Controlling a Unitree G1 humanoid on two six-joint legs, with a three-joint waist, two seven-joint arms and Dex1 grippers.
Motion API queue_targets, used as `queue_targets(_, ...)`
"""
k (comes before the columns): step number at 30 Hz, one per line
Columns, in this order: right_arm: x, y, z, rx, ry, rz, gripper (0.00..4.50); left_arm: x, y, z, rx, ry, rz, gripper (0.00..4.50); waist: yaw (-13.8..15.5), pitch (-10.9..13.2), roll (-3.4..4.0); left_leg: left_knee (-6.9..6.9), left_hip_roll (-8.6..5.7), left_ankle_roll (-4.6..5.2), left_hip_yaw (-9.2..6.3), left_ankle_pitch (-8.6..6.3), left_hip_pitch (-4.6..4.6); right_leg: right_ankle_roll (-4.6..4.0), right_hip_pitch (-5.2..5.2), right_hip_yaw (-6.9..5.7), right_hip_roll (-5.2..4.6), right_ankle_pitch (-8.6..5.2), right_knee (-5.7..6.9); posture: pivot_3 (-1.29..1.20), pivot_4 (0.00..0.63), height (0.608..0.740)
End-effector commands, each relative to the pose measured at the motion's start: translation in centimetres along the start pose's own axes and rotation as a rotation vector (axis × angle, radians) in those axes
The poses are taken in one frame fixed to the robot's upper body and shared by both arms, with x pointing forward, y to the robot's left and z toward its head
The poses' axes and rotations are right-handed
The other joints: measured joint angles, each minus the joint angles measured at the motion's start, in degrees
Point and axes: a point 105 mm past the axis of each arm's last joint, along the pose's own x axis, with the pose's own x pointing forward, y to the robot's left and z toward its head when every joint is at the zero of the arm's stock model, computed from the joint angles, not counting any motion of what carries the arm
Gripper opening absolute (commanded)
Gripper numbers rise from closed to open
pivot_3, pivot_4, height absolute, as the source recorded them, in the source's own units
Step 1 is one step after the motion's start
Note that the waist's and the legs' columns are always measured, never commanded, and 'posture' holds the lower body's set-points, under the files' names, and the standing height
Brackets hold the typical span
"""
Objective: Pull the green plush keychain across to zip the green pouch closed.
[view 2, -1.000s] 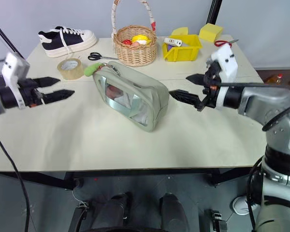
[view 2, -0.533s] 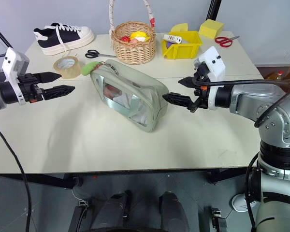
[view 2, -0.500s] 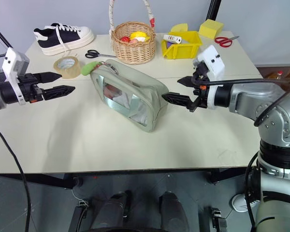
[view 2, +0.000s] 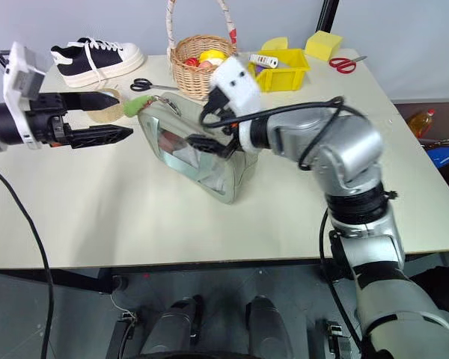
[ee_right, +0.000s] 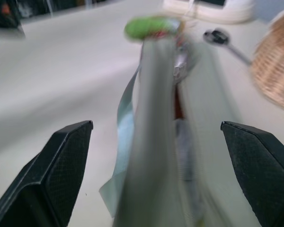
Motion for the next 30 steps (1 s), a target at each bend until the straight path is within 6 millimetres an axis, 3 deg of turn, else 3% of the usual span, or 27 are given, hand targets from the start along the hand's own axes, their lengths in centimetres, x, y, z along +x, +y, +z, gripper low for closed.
queue_targets(1, 0.5, -0.3, 1.8, -0.073, -0.067, -0.02, 4.5, -0.8, 0.0, 0.1, 0.023, -0.004, 0.037, 4.47, 0.0, 0.0, 0.0, 0.01, -0.01, -0.01, 0.0, 0.02, 0.0, 0.0, 0.0, 0.0, -0.01, 0.0, 0.02, 0.0, 0.15, 0.74)
queue_targets(7, 1.9, 0.8, 1.7, -0.107, -0.069, 0.047, 4.5, -0.9, -0.4, -0.1, 0.019, -0.004, 0.051, 4.47, -0.4, 0.0, -0.01, 0.04, 0.01, -0.07, -0.05, 0.06, 0.05, 0.0, -0.02, 0.0, 0.04, 0.0, 0.22, 0.0, 0.15, 0.74)
queue_targets(8, 2.0, 0.9, 1.7, -0.106, -0.07, 0.057, 4.25, -1.0, -0.4, -0.1, 0.018, -0.003, 0.056, 4.49, -0.6, 0.0, -0.01, 0.04, 0.01, -0.07, -0.05, 0.07, 0.06, 0.0, -0.02, 0.0, 0.04, 0.0, 0.22, 0.0, 0.15, 0.74)
queue_targets(10, 2.2, 1.1, 1.6, -0.111, -0.071, 0.077, 3.66, -1.1, -0.4, -0.2, 0.017, 0.0, 0.064, 4.5, -0.8, 0.0, -0.01, 0.04, 0.01, -0.08, -0.05, 0.07, 0.07, 0.0, -0.02, 0.0, 0.04, 0.0, 0.24, 0.0, 0.15, 0.74)
queue_targets(17, 2.9, 0.7, 0.6, -0.135, -0.051, 0.09, 0.04, -1.2, -0.1, -0.3, 0.012, -0.013, 0.101, 4.5, -0.9, 0.0, -0.01, 0.04, 0.01, -0.08, -0.05, 0.08, 0.12, 0.0, -0.01, 0.0, 0.06, 0.0, 0.27, 0.0, 0.15, 0.74)
queue_targets(21, 3.2, 0.0, 0.2, -0.203, -0.037, 0.108, 0.01, -1.4, 0.6, 0.0, 0.0, -0.037, 0.14, 4.5, -0.9, 0.0, -0.01, 0.04, 0.01, -0.09, -0.04, 0.09, 0.16, -0.01, 0.0, 0.01, 0.07, 0.0, 0.32, 0.0, 0.15, 0.74)
queue_targets(27, 2.5, -0.3, 3.4, -0.503, -0.188, 0.247, 0.01, -2.0, 1.4, 0.4, -0.003, -0.049, 0.165, 4.5, -1.0, 0.0, -0.01, 0.05, -0.02, -0.1, -0.01, 0.1, 0.19, -0.01, 0.01, 0.02, 0.13, 0.01, 0.35, 0.0, 0.15, 0.74)
queue_targets(30, 2.0, 0.0, 3.6, -0.701, -0.234, 0.368, 0.01, -2.3, 1.9, 0.4, 0.001, -0.049, 0.177, 4.5, -1.0, 0.0, -0.02, 0.05, -0.02, -0.12, 0.0, 0.1, 0.17, -0.01, 0.0, 0.02, 0.16, 0.01, 0.34, 0.0, 0.15, 0.74)
